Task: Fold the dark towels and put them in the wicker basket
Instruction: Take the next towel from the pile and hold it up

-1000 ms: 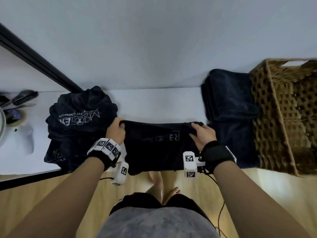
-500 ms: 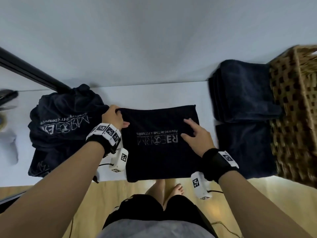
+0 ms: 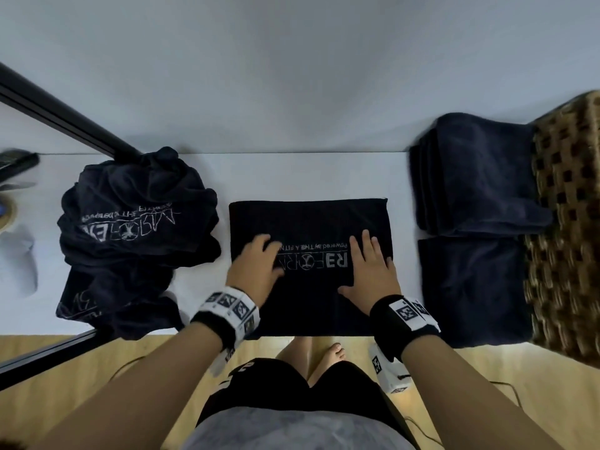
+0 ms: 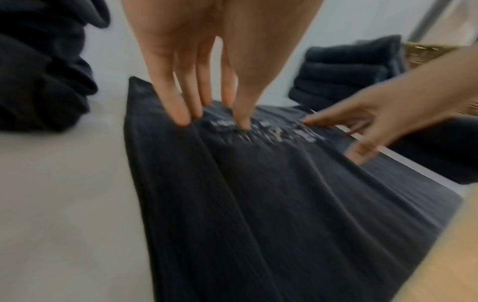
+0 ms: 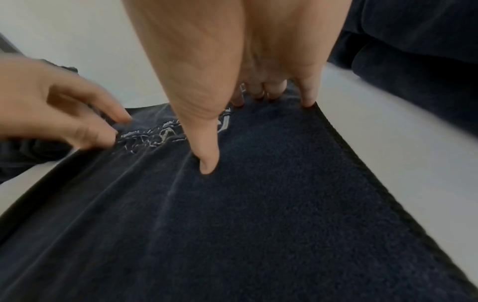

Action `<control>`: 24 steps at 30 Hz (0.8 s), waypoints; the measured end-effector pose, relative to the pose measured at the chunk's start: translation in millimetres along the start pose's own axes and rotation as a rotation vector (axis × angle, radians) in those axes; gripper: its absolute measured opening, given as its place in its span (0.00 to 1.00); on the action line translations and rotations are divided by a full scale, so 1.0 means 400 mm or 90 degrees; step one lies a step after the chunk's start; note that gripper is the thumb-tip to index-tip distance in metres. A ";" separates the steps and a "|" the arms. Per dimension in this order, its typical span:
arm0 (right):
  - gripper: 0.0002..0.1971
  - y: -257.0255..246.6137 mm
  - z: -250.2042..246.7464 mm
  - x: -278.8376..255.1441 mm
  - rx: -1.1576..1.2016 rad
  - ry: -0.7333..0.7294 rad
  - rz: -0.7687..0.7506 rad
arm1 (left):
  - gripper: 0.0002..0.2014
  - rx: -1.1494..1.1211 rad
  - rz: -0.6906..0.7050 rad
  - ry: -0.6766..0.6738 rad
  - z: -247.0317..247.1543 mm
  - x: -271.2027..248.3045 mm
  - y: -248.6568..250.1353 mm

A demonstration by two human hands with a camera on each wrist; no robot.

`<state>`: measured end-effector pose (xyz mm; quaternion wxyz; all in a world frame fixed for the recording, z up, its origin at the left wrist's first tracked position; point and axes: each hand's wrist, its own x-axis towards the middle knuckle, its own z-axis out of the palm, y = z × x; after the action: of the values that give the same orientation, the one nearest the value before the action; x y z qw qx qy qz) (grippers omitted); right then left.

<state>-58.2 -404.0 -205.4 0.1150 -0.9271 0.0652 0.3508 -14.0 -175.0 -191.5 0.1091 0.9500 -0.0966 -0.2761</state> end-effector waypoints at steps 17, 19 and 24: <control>0.58 -0.011 -0.136 0.168 0.053 0.015 0.004 | 0.63 0.077 0.005 -0.161 -0.043 0.216 -0.071; 0.57 -0.009 -0.157 0.186 0.058 0.019 -0.006 | 0.62 0.080 0.004 -0.156 -0.056 0.234 -0.070; 0.47 -0.001 -0.161 0.155 0.134 0.089 -0.034 | 0.63 0.085 0.002 -0.153 -0.075 0.257 -0.075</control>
<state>28.9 -422.9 -199.8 0.2158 -0.9335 0.0850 0.2734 91.1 -166.5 -226.4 0.0340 0.9150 -0.1288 -0.3809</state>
